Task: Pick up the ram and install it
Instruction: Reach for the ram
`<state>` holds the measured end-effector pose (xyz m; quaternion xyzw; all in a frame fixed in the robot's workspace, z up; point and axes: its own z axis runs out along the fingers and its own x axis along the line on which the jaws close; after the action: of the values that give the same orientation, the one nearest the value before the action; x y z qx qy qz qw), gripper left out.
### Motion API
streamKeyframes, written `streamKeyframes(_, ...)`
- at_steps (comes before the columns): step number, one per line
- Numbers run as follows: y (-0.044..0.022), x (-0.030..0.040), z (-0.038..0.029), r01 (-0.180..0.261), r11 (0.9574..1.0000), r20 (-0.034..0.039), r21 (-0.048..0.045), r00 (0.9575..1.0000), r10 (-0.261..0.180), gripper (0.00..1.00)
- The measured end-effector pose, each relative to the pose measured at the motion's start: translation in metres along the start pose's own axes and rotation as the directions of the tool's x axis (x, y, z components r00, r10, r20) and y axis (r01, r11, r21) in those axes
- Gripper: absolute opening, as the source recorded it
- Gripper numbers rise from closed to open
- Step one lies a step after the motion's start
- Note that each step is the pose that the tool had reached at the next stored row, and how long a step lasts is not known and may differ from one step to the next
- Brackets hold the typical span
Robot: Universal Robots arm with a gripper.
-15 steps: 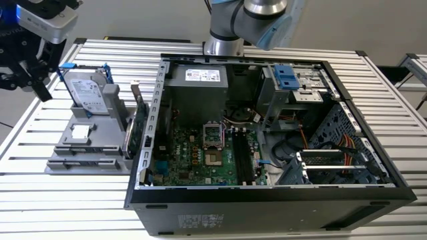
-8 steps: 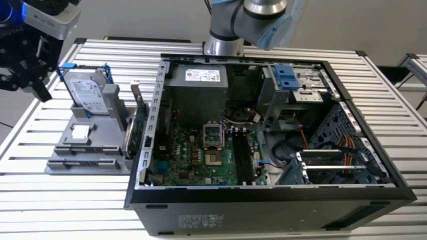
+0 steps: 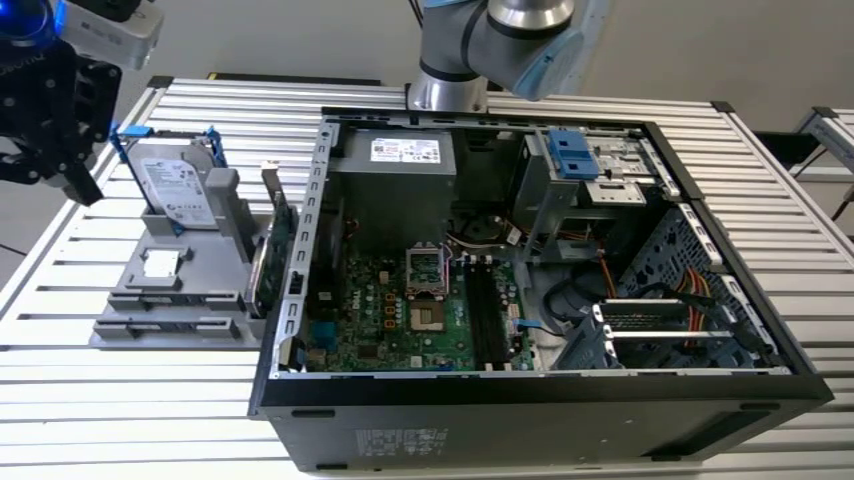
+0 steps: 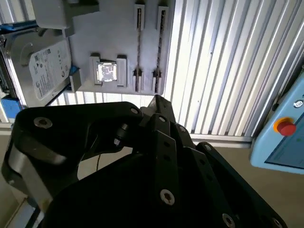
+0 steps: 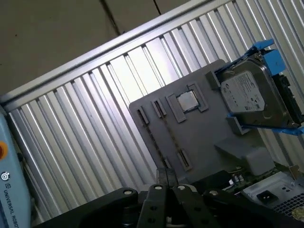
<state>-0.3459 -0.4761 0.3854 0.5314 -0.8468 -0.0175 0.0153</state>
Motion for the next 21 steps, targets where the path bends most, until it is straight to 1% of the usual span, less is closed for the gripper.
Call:
streamKeyframes(2,0.0,0.0,0.0,0.025,0.9997,-0.0012,0.0002,0.9997,-0.025,0.0)
streamKeyframes(6,0.0,0.0,0.0,0.052,0.9987,-0.0024,0.0004,0.9986,-0.052,0.0)
streamKeyframes(8,0.0,0.0,0.0,0.082,0.9966,-0.0038,0.0005,0.9966,-0.082,0.0)
streamKeyframes(10,0.0,0.0,0.0,0.118,0.993,-0.0055,0.0005,0.993,-0.118,0.0)
streamKeyframes(13,0.0,0.0,0.0,0.168,0.9858,-0.0078,0.0007,0.9858,-0.168,0.0)
streamKeyframes(15,0.0,0.0,0.0,0.202,0.9793,-0.0092,0.0017,0.9793,-0.202,0.0)
streamKeyframes(18,0.0,-0.0001,0.0,0.255,0.967,-0.0107,0.0069,0.967,-0.255,0.0)
streamKeyframes(21,0.0,-0.0001,0.0,0.302,0.9533,-0.0117,0.0147,0.9534,-0.302,0.0)
